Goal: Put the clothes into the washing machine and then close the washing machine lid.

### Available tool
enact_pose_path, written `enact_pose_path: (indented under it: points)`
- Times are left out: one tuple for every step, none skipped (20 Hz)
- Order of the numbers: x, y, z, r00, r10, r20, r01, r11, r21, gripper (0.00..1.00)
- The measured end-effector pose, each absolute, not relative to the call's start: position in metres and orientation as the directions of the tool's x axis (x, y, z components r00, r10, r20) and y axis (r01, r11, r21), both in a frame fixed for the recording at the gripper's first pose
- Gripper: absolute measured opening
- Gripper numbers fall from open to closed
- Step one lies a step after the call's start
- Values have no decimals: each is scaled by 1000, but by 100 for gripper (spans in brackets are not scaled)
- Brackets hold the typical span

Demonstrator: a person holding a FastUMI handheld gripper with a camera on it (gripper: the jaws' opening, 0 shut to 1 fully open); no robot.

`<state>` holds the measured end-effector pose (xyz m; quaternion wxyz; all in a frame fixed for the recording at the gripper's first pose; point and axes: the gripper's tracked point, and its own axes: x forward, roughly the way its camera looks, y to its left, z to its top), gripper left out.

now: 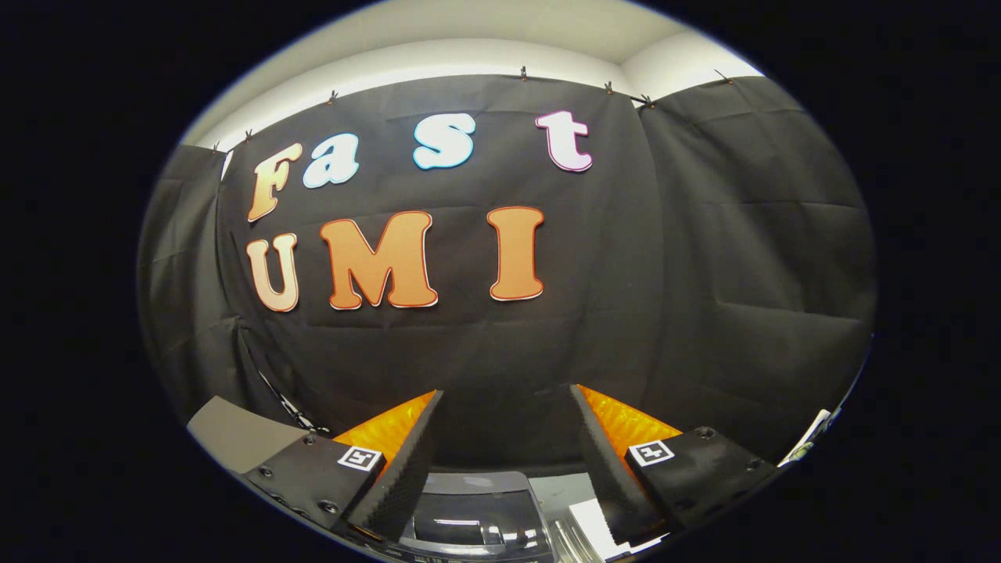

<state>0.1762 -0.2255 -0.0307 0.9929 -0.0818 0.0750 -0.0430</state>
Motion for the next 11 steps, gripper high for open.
enact_pose_path:
  points:
    - [177,-227,-29,985,-99,-140,75,983,-168,99]
    - [177,-227,-28,986,-100,-136,76,983,-167,99]
    - [177,-227,-28,986,-100,-133,77,983,-166,99]
    - [177,-227,-28,986,-100,-132,78,983,-166,99]
    - [177,-227,-28,986,-100,-132,77,983,-165,99]
    - [179,-227,-30,986,-99,-136,76,983,-165,99]
    - [180,-226,-32,986,-97,-139,73,984,-165,99]
    - [181,-225,-31,985,-95,-142,71,984,-165,99]
    - [181,-224,-33,985,-94,-144,69,984,-165,99]
    - [182,-225,-34,985,-93,-145,69,984,-165,99]
    - [182,-225,-34,985,-93,-146,69,984,-165,99]
